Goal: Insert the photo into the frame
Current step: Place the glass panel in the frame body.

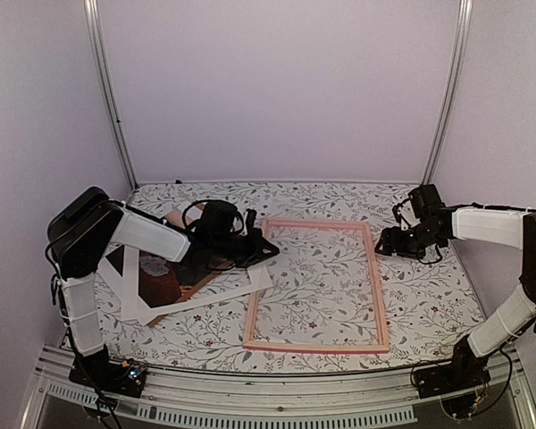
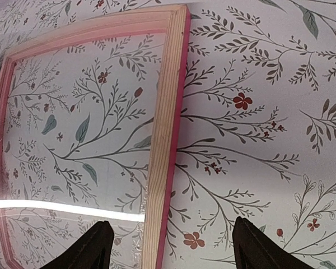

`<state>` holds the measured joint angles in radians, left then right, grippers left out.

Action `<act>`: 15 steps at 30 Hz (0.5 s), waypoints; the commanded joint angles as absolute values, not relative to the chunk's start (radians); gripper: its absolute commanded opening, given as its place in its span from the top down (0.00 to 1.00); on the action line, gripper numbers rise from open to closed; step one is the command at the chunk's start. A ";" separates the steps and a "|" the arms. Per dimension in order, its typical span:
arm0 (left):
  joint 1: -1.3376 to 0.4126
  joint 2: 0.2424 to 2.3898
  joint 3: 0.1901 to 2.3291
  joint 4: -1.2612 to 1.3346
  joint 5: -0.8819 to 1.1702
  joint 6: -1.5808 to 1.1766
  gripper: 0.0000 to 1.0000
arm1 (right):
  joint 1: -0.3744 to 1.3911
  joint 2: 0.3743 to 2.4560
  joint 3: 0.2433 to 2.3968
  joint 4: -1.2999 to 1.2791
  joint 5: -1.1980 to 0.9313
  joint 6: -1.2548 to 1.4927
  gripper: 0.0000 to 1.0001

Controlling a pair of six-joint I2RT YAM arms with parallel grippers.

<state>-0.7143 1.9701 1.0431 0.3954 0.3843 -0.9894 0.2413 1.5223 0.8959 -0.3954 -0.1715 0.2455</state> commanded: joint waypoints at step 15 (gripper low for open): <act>-0.702 1.987 1.062 0.379 0.401 -0.963 1.00 | 0.247 1.533 0.889 -0.380 -0.183 0.241 0.23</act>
<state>-0.7105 1.9720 1.0447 0.3798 0.3851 -0.9794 0.2413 1.5223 0.8959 -0.3954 -0.1715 0.2455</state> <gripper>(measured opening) 0.007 0.772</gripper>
